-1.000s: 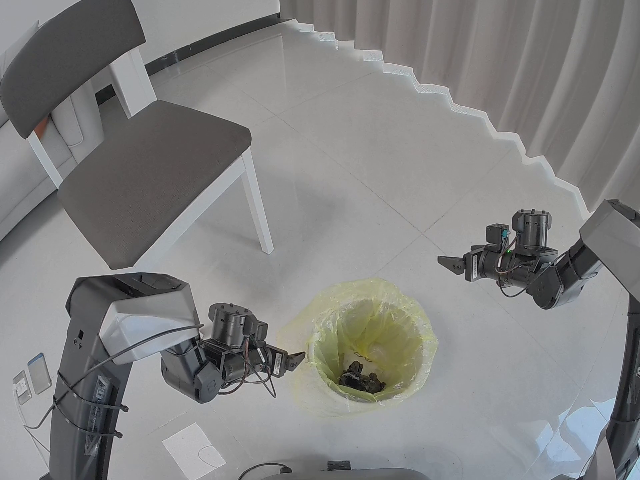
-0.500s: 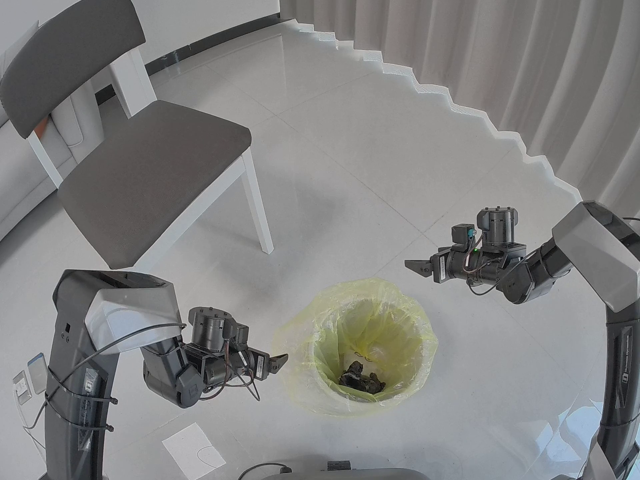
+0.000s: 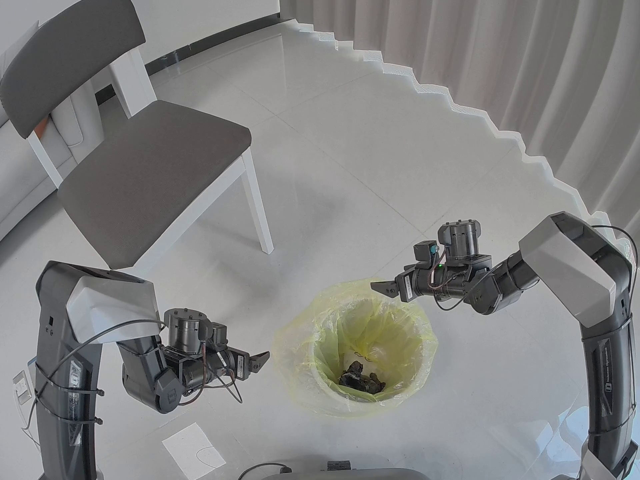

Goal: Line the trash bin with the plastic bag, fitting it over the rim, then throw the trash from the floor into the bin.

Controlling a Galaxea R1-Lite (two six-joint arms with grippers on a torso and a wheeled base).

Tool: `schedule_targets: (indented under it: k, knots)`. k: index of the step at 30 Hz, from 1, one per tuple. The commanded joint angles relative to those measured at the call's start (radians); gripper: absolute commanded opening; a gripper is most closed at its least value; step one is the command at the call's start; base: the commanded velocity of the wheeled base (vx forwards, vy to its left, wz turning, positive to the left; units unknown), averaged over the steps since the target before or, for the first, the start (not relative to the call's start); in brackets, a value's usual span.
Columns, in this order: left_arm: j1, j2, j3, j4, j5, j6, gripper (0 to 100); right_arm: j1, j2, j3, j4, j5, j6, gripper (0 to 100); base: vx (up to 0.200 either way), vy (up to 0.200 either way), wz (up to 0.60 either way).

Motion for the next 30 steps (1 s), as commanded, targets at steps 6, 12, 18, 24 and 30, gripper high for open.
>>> schedule_targets:
  k: [6,12,18,24,30]
  knots:
    - [0.022,-0.007,0.025,-0.025,-0.001,-0.001,100,0.0,0.054,-0.035,0.009,0.0,-0.005,0,0.0,0.0,0.0]
    - [0.03,0.004,0.03,-0.049,-0.009,-0.001,100,0.0,0.075,-0.058,0.01,0.0,-0.006,0,0.0,0.0,0.0]
    - [0.04,0.019,0.019,-0.048,-0.011,-0.001,100,-0.015,0.083,-0.099,0.041,0.0,-0.006,0,0.0,0.0,0.0]
    - [0.03,0.024,0.016,-0.049,-0.007,-0.001,100,-0.032,0.15,-0.187,0.091,0.0,-0.008,0,0.0,0.0,0.0]
    - [0.013,0.024,0.006,-0.051,0.003,-0.004,100,-0.032,0.239,-0.3,0.174,0.0,-0.019,0,0.0,0.0,0.0]
